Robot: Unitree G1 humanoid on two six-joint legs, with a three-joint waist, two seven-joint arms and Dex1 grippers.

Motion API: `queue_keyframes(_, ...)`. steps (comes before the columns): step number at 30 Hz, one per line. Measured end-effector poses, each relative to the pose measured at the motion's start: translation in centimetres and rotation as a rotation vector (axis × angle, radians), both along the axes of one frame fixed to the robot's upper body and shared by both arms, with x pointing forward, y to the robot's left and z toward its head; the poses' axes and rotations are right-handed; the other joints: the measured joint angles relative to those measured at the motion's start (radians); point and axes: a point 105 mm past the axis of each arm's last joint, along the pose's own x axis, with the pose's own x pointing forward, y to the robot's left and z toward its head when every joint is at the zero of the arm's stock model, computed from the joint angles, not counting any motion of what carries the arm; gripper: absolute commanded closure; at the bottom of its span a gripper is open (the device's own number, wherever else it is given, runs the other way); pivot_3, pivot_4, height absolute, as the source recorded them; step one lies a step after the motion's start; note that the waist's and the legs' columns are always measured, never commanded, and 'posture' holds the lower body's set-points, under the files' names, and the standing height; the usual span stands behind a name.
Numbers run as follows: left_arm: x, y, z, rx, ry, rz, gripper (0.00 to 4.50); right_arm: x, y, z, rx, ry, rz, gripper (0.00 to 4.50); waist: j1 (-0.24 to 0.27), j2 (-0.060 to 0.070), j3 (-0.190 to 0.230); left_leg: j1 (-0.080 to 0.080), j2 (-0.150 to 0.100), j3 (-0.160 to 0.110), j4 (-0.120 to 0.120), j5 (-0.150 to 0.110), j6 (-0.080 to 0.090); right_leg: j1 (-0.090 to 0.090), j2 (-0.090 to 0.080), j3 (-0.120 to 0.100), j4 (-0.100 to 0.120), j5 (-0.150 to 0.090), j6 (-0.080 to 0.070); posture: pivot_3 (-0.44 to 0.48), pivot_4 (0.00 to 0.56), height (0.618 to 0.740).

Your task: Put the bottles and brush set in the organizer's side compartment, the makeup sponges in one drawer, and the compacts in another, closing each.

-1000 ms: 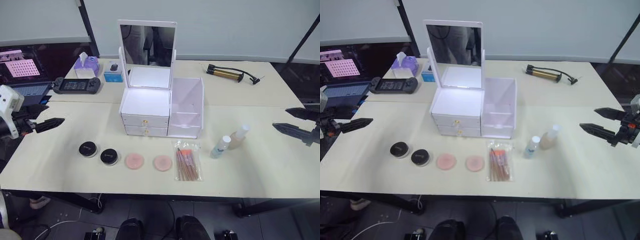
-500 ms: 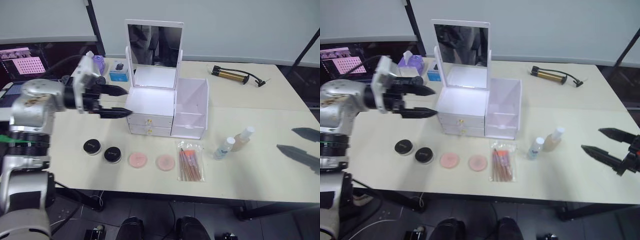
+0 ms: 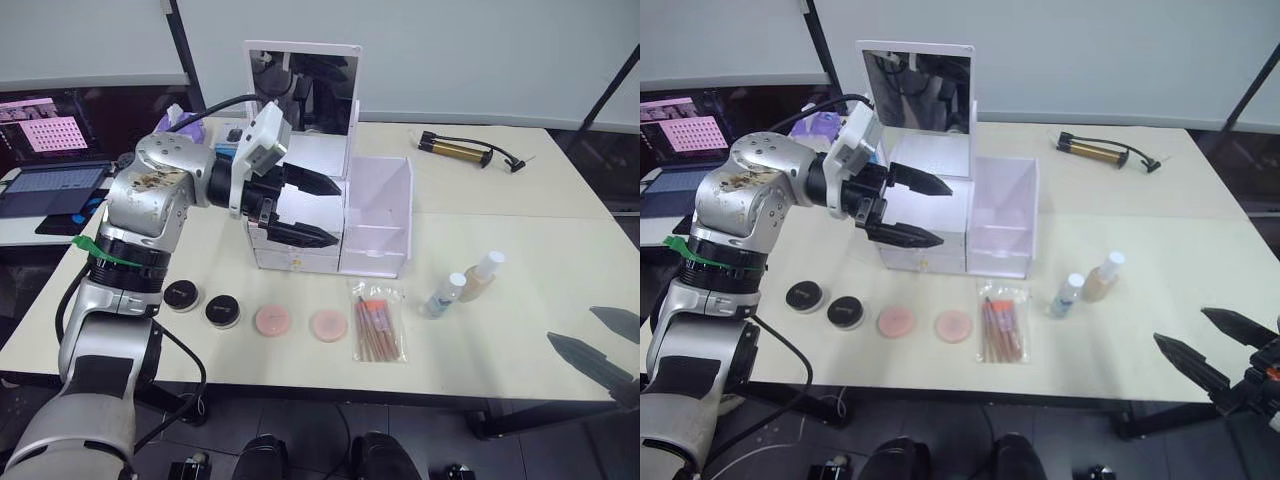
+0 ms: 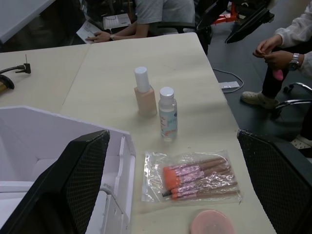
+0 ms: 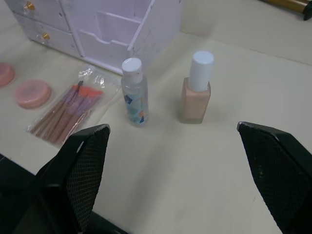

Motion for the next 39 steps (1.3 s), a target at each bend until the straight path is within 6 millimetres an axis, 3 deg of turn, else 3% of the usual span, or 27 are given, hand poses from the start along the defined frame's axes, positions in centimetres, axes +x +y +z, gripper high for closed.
queue_keyframes(7,-1.0,0.3,-0.1,-0.037,0.039,0.031,0.00,3.5,0.9,1.1,-0.007,-0.060,0.027,0.03,-0.003,0.000,0.000,-0.001,-0.001,-0.005,0.000,0.000,0.001,0.000,0.000,0.001,0.000,0.000,-0.001,0.000,0.150,0.706)
queue_keyframes(13,-2.6,2.3,-1.0,-0.060,0.079,0.121,0.00,7.0,1.5,-0.1,0.019,-0.024,0.060,0.03,-0.006,0.000,0.000,-0.001,-0.004,-0.012,0.000,0.000,0.001,0.000,0.000,0.001,0.000,0.000,-0.001,0.000,0.150,0.706)
queue_keyframes(23,-4.1,3.1,-1.9,-0.117,0.094,0.252,0.00,11.1,0.5,-1.9,0.016,0.030,0.050,0.03,0.005,0.000,0.000,-0.001,-0.006,-0.016,0.000,0.000,0.000,0.002,0.000,0.000,-0.001,0.000,-0.001,0.000,0.150,0.706)
queue_keyframes(37,-4.0,4.1,-2.8,-0.092,0.092,0.354,0.00,13.2,-0.2,-4.6,0.025,0.048,0.000,0.03,0.004,0.000,0.000,0.000,-0.006,-0.016,0.000,0.000,0.000,0.004,0.000,-0.001,-0.002,0.000,-0.001,0.000,0.150,0.706)
queue_keyframes(39,-4.0,4.4,-2.8,-0.080,0.088,0.366,0.00,13.3,-0.1,-5.2,0.032,0.065,-0.001,0.39,0.003,0.000,0.000,0.000,-0.006,-0.015,0.000,0.000,0.000,0.004,0.000,-0.001,-0.002,0.000,-0.001,0.000,0.150,0.706)
